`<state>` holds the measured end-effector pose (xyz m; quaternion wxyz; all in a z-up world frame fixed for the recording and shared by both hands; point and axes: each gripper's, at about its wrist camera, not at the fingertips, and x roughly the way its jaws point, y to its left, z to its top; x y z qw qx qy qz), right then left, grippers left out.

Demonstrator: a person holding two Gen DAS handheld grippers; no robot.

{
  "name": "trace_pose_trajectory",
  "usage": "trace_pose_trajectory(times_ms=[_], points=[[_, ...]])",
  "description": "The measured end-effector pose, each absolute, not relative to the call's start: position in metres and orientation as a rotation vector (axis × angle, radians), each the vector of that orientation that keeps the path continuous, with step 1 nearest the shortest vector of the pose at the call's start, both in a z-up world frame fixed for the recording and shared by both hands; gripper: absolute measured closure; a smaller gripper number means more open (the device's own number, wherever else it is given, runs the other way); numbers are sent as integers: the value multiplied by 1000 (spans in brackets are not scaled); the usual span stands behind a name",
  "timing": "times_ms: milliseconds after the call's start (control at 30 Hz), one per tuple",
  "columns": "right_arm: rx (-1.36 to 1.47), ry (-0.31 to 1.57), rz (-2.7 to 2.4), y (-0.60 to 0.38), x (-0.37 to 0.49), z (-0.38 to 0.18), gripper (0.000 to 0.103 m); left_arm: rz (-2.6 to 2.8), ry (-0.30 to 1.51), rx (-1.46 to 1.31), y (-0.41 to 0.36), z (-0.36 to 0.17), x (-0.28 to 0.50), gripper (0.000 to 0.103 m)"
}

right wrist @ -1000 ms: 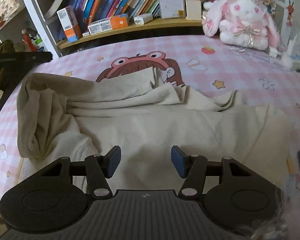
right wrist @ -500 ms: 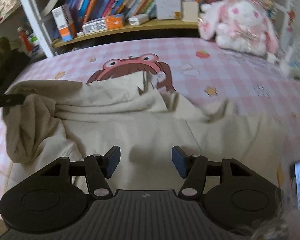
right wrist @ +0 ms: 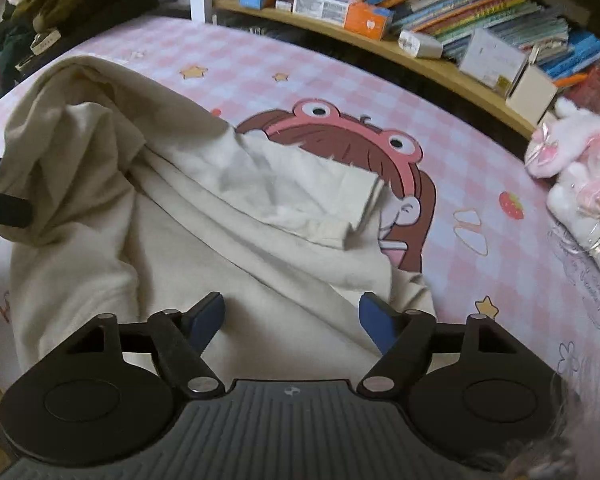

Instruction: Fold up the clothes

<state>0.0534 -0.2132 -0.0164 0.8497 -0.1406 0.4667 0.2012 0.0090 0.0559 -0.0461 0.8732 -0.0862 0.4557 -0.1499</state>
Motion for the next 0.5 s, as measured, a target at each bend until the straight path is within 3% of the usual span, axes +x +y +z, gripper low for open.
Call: trace_pose_trajectory(times_ms=[100, 233, 500], points=[[-222, 1039, 432, -233, 56, -21, 58, -320, 957, -183, 60, -47, 30, 88], [-155, 1102, 443, -246, 48, -23, 94, -308, 935, -178, 59, -42, 77, 90], [57, 1231, 769, -196, 2, -31, 97, -560, 747, 118, -53, -6, 129, 92]])
